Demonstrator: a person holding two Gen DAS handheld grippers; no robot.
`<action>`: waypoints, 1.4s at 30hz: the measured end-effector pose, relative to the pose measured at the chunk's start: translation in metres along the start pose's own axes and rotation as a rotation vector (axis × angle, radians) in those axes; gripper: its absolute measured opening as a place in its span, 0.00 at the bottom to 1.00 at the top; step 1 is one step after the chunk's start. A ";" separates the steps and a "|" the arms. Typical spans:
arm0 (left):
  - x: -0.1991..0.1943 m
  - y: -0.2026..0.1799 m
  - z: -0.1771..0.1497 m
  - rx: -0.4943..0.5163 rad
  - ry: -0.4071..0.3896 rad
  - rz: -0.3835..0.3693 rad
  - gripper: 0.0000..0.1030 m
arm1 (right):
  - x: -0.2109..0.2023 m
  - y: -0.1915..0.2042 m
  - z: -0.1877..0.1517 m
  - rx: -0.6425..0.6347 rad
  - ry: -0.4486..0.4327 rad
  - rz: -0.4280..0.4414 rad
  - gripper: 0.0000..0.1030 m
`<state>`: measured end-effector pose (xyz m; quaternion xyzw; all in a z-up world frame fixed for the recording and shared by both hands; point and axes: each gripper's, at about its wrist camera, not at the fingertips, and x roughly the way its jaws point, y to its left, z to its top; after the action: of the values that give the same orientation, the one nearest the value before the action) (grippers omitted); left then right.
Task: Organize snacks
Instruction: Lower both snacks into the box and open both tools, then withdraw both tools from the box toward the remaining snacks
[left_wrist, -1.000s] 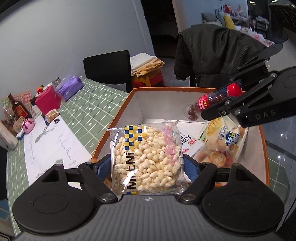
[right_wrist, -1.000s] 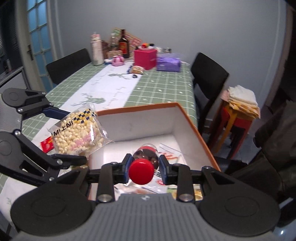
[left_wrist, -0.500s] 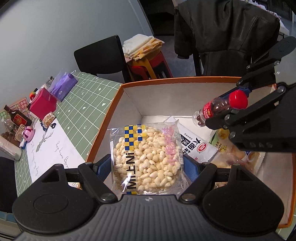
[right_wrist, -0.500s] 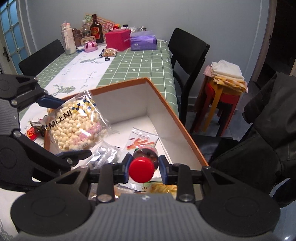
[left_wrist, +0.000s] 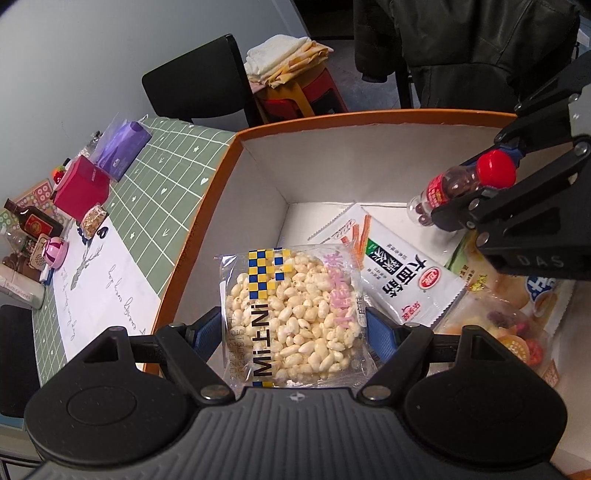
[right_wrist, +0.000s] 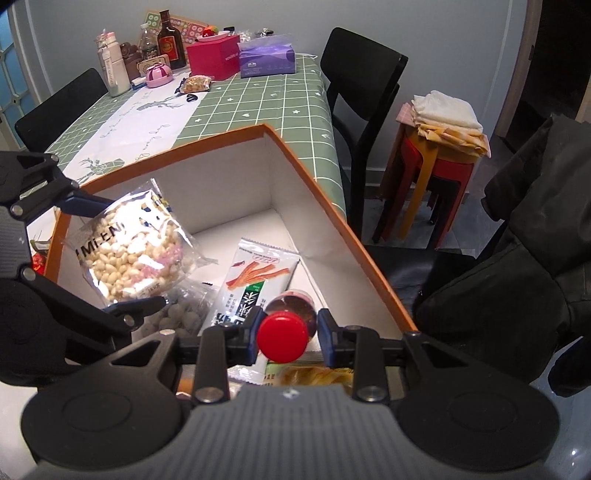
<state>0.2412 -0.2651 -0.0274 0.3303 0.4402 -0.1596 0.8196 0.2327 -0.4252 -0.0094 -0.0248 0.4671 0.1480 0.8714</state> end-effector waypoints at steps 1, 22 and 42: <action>0.001 0.001 0.000 -0.006 0.004 -0.001 0.90 | 0.001 0.000 0.000 0.001 0.000 -0.002 0.29; -0.004 0.012 -0.001 -0.129 -0.015 -0.097 0.94 | -0.004 0.006 0.001 -0.006 -0.023 0.010 0.29; -0.027 0.042 -0.011 -0.271 -0.103 -0.131 1.00 | -0.010 0.012 -0.001 -0.014 -0.037 -0.002 0.29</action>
<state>0.2423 -0.2275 0.0070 0.1786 0.4355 -0.1687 0.8660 0.2229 -0.4160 -0.0008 -0.0285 0.4497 0.1509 0.8799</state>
